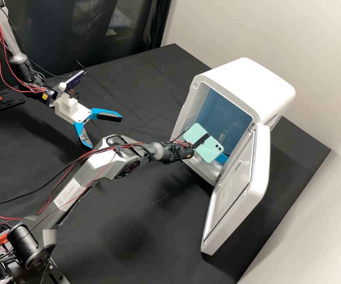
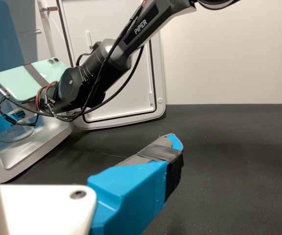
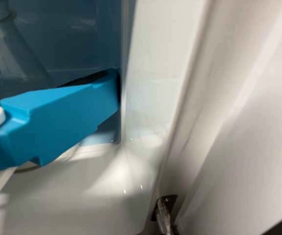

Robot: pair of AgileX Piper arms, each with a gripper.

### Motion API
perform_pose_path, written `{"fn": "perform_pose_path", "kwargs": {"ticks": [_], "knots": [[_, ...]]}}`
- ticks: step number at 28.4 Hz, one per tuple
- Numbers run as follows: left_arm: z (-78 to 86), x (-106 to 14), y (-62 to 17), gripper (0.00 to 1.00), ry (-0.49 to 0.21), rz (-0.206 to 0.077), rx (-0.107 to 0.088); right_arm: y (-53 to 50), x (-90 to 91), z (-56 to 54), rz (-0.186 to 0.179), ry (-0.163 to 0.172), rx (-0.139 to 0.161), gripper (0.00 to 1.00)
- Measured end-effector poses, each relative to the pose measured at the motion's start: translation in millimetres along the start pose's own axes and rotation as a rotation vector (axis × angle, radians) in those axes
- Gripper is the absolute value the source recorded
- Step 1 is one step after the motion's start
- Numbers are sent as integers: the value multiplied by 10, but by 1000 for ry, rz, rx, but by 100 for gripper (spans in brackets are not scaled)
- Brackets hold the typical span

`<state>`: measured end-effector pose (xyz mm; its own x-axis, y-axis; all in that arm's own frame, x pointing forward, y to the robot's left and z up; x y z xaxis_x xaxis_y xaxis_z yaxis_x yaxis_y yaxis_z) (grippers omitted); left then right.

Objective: Take the flask out of the incubator

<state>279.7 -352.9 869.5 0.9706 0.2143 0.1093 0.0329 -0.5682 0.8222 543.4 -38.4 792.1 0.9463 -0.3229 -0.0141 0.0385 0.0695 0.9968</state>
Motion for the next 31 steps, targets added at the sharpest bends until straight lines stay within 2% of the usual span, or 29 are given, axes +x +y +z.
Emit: {"fn": "perform_pose_path", "kwargs": {"ticks": [8,11,12,16,31], "knots": [[0,-17,-20,100,1,-8,-2,5,3,-1,-5,9,16,100],[0,-17,-20,100,1,-8,-2,36,17,-48,-14,16,20,100],[0,-17,-20,100,1,-8,-2,55,22,-67,-12,21,24,0],[0,-17,-20,100,1,-8,-2,133,40,-124,9,30,52,0],[0,-17,-20,100,1,-8,-2,181,50,-173,19,43,57,0]]}}
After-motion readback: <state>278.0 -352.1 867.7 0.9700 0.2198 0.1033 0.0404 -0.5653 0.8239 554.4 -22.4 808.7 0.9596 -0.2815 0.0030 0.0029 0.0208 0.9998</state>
